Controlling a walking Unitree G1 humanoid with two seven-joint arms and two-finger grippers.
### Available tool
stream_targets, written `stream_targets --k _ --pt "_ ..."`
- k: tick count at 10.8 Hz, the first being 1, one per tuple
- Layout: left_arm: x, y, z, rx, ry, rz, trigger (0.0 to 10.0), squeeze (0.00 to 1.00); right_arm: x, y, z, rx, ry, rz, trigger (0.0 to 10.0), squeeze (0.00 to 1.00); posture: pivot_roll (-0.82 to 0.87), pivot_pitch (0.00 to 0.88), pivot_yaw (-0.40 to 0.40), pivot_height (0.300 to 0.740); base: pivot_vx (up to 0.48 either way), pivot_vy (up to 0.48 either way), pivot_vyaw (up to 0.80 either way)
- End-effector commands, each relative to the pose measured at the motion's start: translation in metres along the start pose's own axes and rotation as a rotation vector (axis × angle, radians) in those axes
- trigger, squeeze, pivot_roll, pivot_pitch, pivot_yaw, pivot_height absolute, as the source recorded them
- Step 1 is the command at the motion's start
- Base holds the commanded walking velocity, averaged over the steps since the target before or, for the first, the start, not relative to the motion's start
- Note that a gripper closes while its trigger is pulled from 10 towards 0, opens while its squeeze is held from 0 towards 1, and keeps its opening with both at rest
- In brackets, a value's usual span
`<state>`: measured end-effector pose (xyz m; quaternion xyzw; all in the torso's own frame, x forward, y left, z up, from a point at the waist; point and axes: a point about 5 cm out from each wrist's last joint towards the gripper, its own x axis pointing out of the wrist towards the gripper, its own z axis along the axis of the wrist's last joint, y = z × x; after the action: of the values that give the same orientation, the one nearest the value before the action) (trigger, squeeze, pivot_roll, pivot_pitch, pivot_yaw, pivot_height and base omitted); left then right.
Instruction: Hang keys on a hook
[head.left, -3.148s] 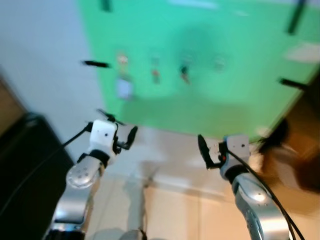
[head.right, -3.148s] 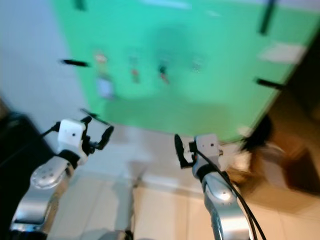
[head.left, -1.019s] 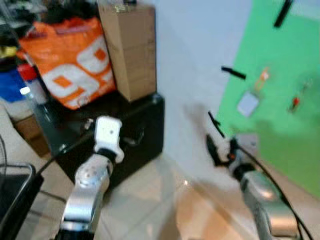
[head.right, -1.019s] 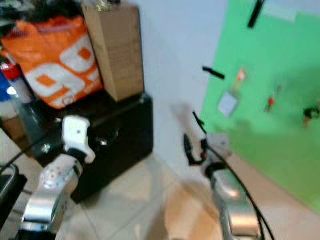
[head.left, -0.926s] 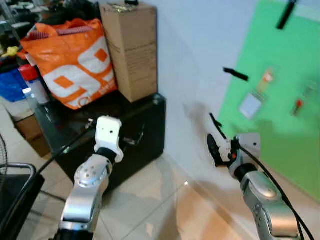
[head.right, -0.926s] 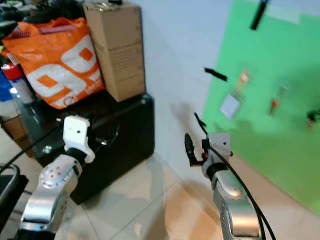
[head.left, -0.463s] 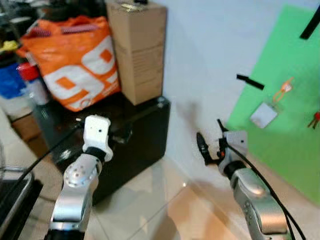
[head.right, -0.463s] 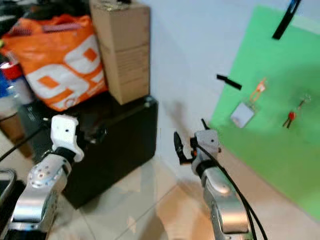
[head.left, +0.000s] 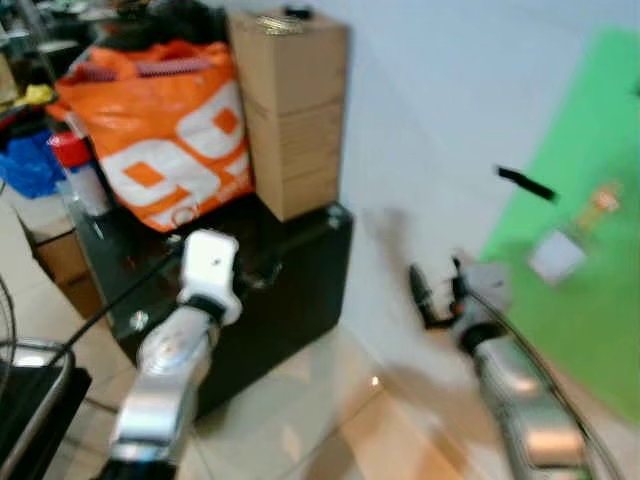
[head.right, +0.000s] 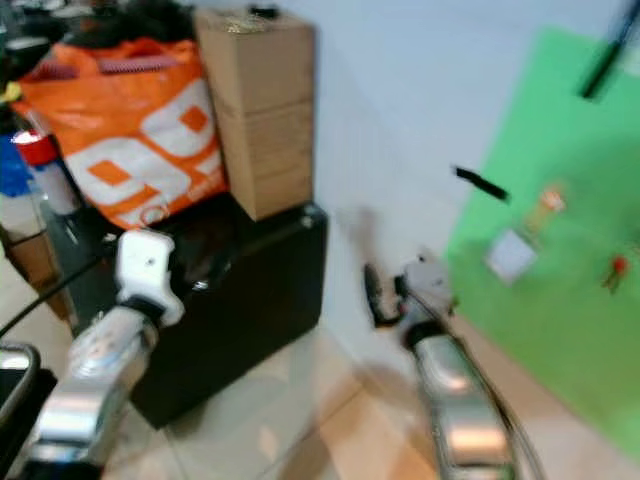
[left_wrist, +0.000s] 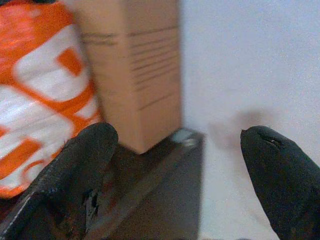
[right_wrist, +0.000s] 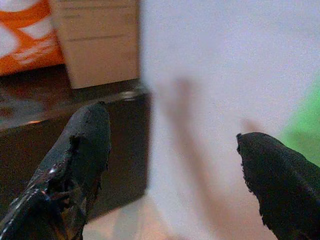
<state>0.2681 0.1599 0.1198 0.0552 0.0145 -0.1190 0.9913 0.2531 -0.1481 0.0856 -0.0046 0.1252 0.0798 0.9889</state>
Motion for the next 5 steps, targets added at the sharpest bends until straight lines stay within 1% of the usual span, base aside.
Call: stream_targets --k 1,3,4,5 --pt "0.0022 -0.0024 0.0037 -0.011 -0.014 -0.006 10.0 0.56 -0.0008 -0.0073 0.0024 -0.028 -0.014 -0.02 10.0 0.0 -0.04 0.0 -0.002 0.74 0.36 0.0 0.0" --pt "0.0011 -0.0022 0.0033 -0.023 -0.013 0.003 10.0 0.57 0.0 -0.0063 0.0029 -0.061 -0.018 -0.009 10.0 0.0 -0.04 0.0 -0.006 0.74 0.369 0.0 0.0" --pt "0.0005 -0.0018 0.0035 -0.019 -0.012 0.006 10.0 0.56 0.0006 -0.0011 0.0042 -0.061 -0.022 0.053 10.0 0.0 -0.03 0.0 -0.011 0.74 0.368 0.0 0.8" --pt "0.0003 -0.0019 0.0036 -0.018 -0.012 0.007 10.0 0.56 0.0005 0.0006 0.0052 -0.064 -0.027 0.07 10.0 0.0 -0.03 0.0 -0.011 0.74 0.368 0.0 0.8"
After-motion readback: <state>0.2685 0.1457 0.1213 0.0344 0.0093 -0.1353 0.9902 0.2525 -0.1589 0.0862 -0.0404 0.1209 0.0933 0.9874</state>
